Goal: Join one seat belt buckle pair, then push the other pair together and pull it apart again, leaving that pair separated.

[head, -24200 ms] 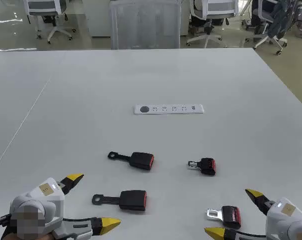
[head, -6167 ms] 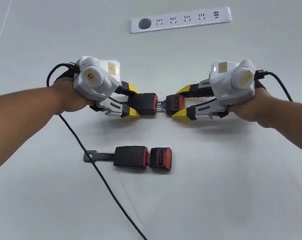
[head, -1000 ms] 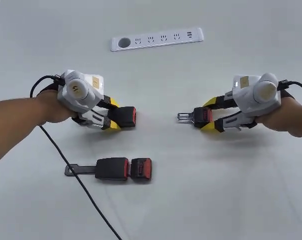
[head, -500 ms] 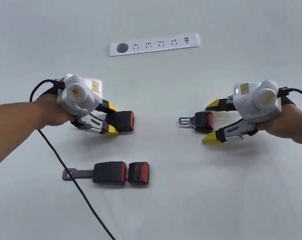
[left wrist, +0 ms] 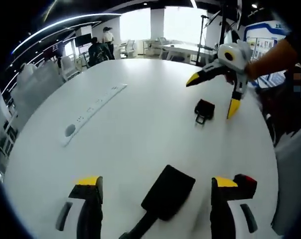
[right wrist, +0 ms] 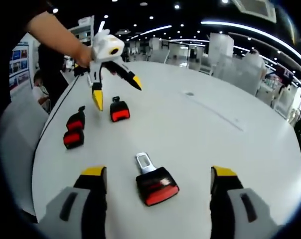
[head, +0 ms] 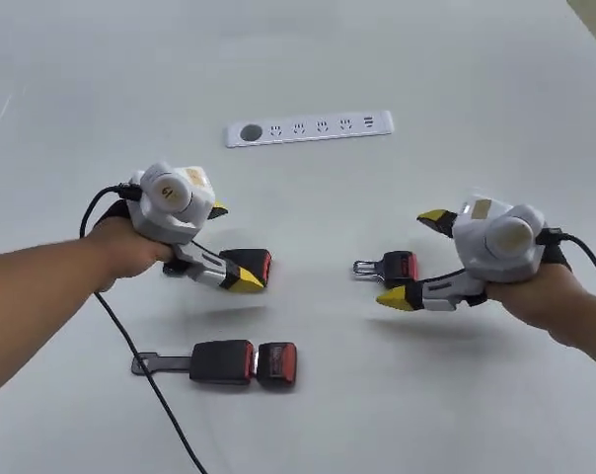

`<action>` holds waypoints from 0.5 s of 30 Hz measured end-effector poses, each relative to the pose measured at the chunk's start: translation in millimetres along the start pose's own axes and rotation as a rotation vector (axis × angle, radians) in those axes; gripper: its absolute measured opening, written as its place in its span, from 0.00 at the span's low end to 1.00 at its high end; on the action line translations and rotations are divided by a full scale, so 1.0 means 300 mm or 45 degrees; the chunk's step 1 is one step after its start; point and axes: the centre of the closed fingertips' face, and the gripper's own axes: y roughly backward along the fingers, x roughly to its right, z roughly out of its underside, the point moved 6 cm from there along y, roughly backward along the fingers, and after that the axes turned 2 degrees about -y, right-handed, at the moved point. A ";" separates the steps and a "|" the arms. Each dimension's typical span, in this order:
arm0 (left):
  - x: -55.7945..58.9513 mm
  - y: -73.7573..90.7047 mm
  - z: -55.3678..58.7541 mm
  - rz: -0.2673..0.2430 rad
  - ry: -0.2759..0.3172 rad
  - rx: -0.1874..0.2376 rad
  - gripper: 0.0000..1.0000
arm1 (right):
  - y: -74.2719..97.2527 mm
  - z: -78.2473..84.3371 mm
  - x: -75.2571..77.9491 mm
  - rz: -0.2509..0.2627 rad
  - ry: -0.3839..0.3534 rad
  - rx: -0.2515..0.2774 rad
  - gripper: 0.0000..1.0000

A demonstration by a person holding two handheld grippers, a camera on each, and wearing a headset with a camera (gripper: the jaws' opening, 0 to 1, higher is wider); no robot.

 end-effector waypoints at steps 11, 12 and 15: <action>0.108 0.191 0.042 -0.178 0.233 0.174 0.97 | 0.057 -0.047 -0.096 0.130 -0.056 0.089 1.00; 0.122 0.216 0.048 -0.197 0.245 0.197 0.97 | 0.062 -0.051 -0.106 0.133 -0.050 0.095 1.00; 0.152 0.260 0.066 -0.190 0.260 0.238 1.00 | 0.087 -0.063 -0.147 0.141 -0.033 0.104 1.00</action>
